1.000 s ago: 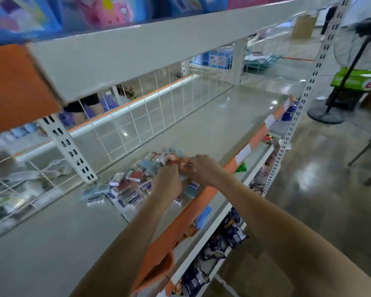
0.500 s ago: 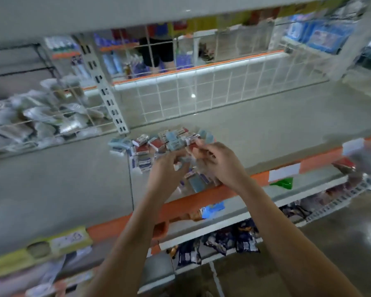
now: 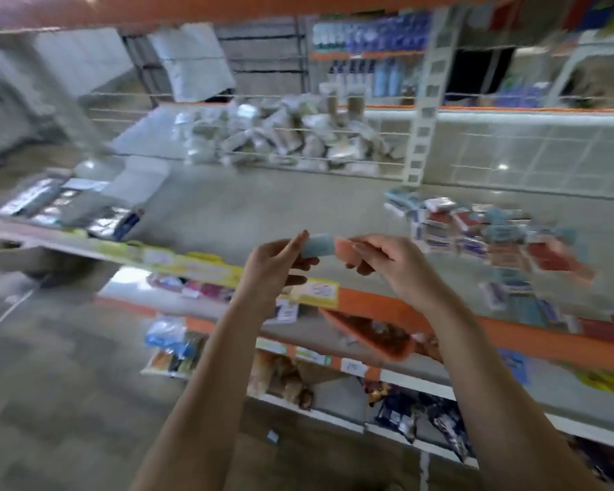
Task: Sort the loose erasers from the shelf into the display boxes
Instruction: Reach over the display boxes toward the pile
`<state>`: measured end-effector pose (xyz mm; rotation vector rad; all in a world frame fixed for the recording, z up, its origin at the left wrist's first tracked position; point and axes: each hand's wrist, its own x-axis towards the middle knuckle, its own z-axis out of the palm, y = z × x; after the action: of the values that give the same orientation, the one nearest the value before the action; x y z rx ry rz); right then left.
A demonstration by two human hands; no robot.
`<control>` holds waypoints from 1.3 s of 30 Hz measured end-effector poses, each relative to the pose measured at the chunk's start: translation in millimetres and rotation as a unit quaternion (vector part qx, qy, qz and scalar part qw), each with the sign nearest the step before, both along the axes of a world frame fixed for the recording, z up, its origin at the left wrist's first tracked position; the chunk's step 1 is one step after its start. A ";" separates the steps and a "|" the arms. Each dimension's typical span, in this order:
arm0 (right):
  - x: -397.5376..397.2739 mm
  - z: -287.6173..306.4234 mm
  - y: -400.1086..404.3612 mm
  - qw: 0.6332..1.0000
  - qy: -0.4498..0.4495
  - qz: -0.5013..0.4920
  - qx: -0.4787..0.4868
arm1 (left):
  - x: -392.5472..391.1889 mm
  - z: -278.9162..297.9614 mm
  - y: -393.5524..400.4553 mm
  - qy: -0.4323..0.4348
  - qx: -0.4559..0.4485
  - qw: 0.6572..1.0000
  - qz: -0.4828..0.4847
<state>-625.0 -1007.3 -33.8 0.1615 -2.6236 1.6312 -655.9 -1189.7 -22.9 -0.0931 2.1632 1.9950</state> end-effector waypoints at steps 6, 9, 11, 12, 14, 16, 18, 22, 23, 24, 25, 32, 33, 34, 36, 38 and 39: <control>-30.8 3.4 -149.0 0.999 0.018 0.046 0.012 | 1.3 6.9 -154.9 0.044 -0.032 0.997 0.063; -42.8 11.6 -223.3 0.997 0.034 0.072 0.013 | -1.0 10.2 -234.5 0.065 -0.066 0.992 0.081; -53.1 15.6 -266.7 0.995 0.038 0.087 0.010 | -4.8 11.1 -282.4 0.067 -0.081 0.991 0.087; -59.5 16.9 -286.7 0.995 0.036 0.096 0.010 | -7.8 11.5 -304.3 0.065 -0.085 0.990 0.088; -73.6 18.6 -321.4 0.993 0.026 0.110 0.019 | -15.0 12.6 -340.6 0.059 -0.090 0.991 0.083; -88.5 20.1 -351.4 0.992 0.017 0.123 0.020 | -25.4 11.7 -370.5 0.057 -0.085 0.992 0.078; -107.7 19.2 -377.0 0.992 0.010 0.128 0.011 | -41.3 8.4 -397.5 0.058 -0.083 0.992 0.074; -152.8 17.3 -417.9 0.993 -0.004 0.121 -0.012 | -85.6 0.5 -443.7 0.060 -0.096 0.993 0.039; -165.6 17.5 -427.6 0.993 -0.013 0.116 -0.026 | -99.4 -0.6 -453.7 0.060 -0.099 0.993 0.030; -179.3 17.9 -436.8 0.993 -0.020 0.111 -0.038 | -114.2 -1.0 -462.8 0.061 -0.102 0.993 0.023; -194.1 18.4 -445.7 0.993 -0.021 0.105 -0.044 | -129.8 -1.0 -471.6 0.062 -0.107 0.992 0.018; -301.5 28.1 -498.9 0.996 -0.015 0.080 0.038 | -246.3 7.7 -526.3 0.054 -0.139 0.988 -0.036; -313.4 31.0 -505.0 0.994 -0.011 0.079 0.073 | -261.6 8.8 -532.3 0.058 -0.143 0.987 -0.045; -323.9 33.4 -510.1 0.991 -0.010 0.079 0.112 | -275.5 9.2 -537.7 0.063 -0.150 0.985 -0.056; -341.5 36.3 -518.4 0.983 -0.019 0.083 0.164 | -299.2 9.4 -546.4 0.068 -0.165 0.980 -0.086; -355.0 36.5 -522.7 0.979 -0.043 0.088 0.181 | -321.7 8.7 -552.9 0.063 -0.186 0.973 -0.122; -360.3 36.5 -523.7 0.975 -0.053 0.088 0.199 | -333.3 8.9 -555.2 0.060 -0.193 0.969 -0.139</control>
<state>-985.3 -1531.0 2.7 0.3398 -3.0697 1.1570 -989.2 -1744.9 -14.1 0.2678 2.4549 1.4464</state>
